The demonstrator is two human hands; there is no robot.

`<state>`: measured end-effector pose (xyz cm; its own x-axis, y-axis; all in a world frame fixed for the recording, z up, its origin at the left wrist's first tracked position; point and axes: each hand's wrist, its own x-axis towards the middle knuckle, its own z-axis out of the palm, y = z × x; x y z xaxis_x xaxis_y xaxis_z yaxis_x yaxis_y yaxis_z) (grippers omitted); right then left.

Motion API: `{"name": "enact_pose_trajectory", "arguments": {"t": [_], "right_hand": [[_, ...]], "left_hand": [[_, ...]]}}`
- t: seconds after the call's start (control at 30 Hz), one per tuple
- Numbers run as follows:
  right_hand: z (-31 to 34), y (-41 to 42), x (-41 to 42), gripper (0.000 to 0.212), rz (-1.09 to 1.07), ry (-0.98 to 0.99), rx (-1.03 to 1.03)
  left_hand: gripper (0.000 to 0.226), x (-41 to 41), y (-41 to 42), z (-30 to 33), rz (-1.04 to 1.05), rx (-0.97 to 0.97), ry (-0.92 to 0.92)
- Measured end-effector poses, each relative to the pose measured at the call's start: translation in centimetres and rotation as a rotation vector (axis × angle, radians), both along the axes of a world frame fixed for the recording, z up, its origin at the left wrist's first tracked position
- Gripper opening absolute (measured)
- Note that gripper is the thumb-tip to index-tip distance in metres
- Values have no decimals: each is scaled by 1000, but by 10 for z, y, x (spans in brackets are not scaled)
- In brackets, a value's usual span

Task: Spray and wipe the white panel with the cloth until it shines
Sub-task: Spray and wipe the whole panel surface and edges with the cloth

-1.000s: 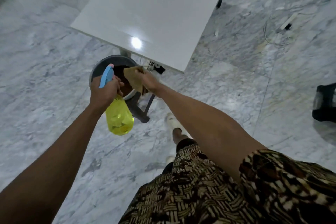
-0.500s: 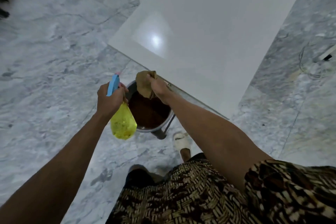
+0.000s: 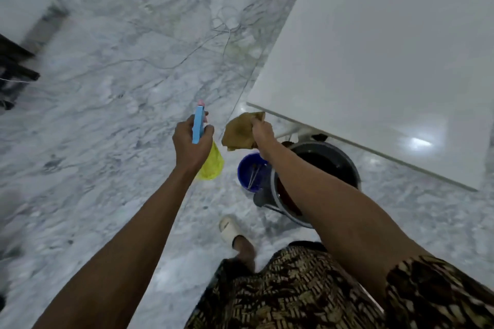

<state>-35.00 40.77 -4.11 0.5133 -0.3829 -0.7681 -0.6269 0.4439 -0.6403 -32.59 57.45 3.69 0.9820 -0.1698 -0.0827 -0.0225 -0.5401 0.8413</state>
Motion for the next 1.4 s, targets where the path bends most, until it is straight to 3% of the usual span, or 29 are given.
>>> {"name": "enact_pose_trajectory", "arguments": {"t": [0.17, 0.37, 0.5, 0.6, 0.7, 0.8, 0.97, 1.2, 1.27, 1.4], "right_hand": [[29, 53, 74, 48, -112, 17, 21], [42, 26, 128, 47, -241, -24, -62], [33, -20, 138, 42, -462, -41, -68], [20, -57, 150, 31, -716, -81, -3], [5, -89, 175, 27, -896, -142, 40], [-4, -109, 198, 33, -1037, -162, 81], [0, -105, 197, 25, -1138, -161, 66], [4, -123, 125, 25, -1345, -5, -124], [9, -131, 106, 33, -1382, 88, -213], [24, -140, 92, 37, -1343, 298, -429]], "left_hand": [[25, 82, 44, 23, 5, -7, -48], [21, 167, 17, 18, -85, -135, 27], [28, 209, -27, 12, -206, -299, 127], [9, 229, -75, 16, -375, -411, 206], [11, 251, -120, 18, -475, -479, 280], [12, 278, -160, 18, -537, -435, 384], [21, 309, -207, 14, -718, -336, 479], [26, 318, -288, 1, -1159, -240, 479], [30, 308, -318, 1, -1294, -235, 490], [29, 300, -365, -1, -1509, -199, 566]]}}
